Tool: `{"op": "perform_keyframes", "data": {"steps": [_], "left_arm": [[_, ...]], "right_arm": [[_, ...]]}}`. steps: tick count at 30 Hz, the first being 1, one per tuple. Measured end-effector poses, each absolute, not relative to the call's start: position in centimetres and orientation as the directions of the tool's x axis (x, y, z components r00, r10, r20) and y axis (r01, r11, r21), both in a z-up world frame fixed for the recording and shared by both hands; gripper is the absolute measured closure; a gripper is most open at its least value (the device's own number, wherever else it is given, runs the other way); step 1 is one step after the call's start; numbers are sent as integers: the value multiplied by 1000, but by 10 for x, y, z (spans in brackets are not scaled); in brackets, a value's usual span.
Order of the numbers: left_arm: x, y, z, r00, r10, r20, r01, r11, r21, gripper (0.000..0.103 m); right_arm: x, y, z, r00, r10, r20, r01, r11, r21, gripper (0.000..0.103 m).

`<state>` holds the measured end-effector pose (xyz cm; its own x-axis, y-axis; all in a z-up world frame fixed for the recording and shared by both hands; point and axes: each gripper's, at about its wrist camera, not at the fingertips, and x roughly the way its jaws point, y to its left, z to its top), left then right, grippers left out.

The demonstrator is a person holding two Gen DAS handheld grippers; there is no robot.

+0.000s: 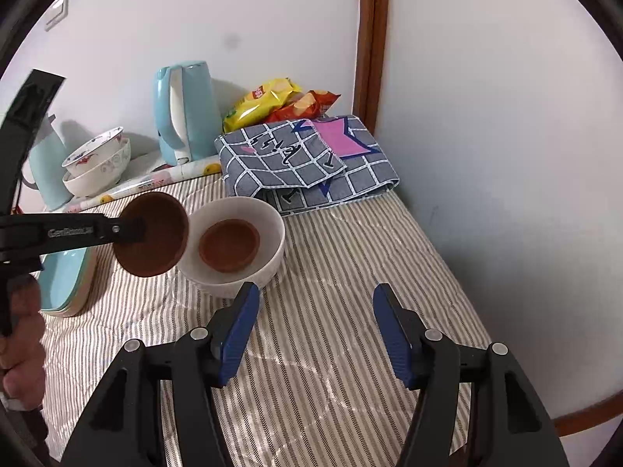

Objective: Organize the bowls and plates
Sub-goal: 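Lower the left gripper's brown bowl into the white bowl and open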

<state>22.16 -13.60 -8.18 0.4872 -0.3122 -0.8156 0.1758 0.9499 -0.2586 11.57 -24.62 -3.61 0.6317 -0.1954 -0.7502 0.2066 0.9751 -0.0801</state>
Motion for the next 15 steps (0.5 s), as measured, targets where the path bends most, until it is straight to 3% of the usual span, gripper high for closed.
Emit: {"op": "perform_keyframes", "data": {"steps": [10, 15], "left_arm": [[251, -153, -102, 453, -311, -836, 180, 950, -256, 95], [264, -163, -114, 438, -296, -849, 188, 953, -236, 95]], "right_arm": [[121, -257, -48, 625, -205, -754, 221, 972, -82, 43], [133, -272, -65, 580, -162, -799, 228, 973, -32, 43]]}}
